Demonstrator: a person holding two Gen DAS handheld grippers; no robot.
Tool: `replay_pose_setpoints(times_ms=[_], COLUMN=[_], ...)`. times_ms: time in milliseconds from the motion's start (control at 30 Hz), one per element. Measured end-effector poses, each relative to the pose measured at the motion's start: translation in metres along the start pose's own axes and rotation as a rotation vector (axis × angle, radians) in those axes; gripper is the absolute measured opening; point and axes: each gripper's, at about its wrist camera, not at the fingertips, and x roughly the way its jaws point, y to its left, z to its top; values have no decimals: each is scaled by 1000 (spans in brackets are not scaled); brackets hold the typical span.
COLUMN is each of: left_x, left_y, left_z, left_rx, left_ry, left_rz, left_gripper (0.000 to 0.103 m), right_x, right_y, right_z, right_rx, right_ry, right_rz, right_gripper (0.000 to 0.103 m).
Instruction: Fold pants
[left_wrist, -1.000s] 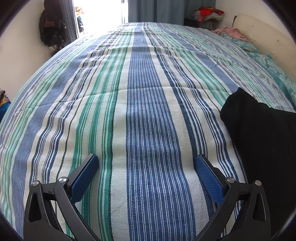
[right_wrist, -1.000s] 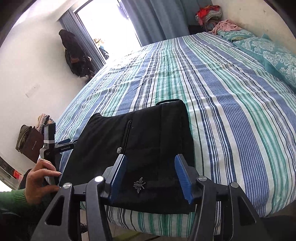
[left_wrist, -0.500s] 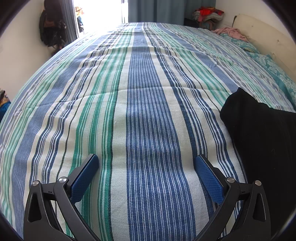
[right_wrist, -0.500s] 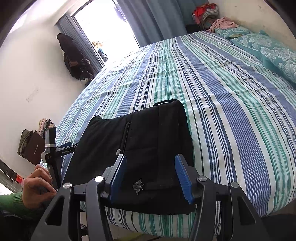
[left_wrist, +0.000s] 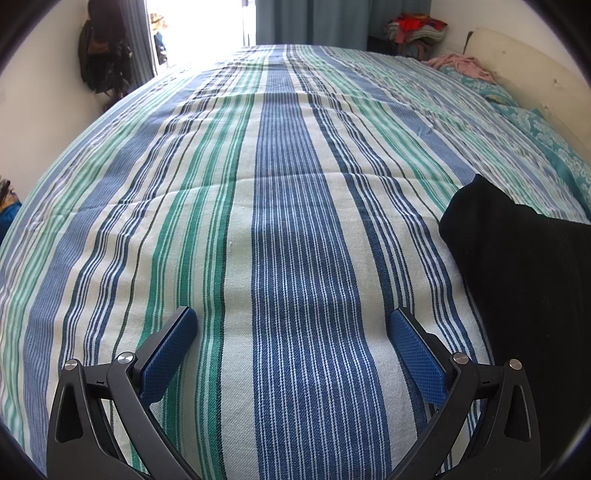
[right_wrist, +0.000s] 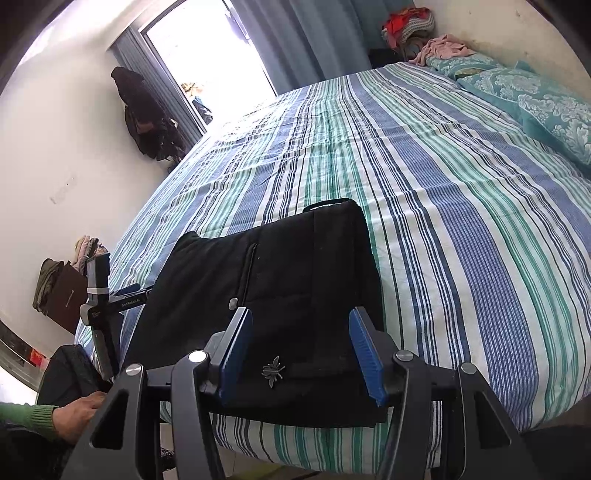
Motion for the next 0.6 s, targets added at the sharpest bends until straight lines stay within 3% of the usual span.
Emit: replay_pose_setpoints(times_ms=[267, 367, 433, 600], left_x=[0, 0, 0, -1], left_y=[0, 0, 0, -1], left_z=[0, -1, -1, -1], left_rx=[0, -4, -2, -1], left_ry=[0, -10, -5, -6], left_rz=[0, -5, -3, 0], left_gripper=[103, 103, 103, 103], right_x=[-6, -10, -6, 17], right_y=[-6, 0, 10, 30], right_z=[2, 8, 20, 56], right_rx=[35, 22, -17, -158], right_ry=[-40, -73, -66, -63], right_rz=[4, 52, 95, 69], right_gripper=[59, 59, 62, 64])
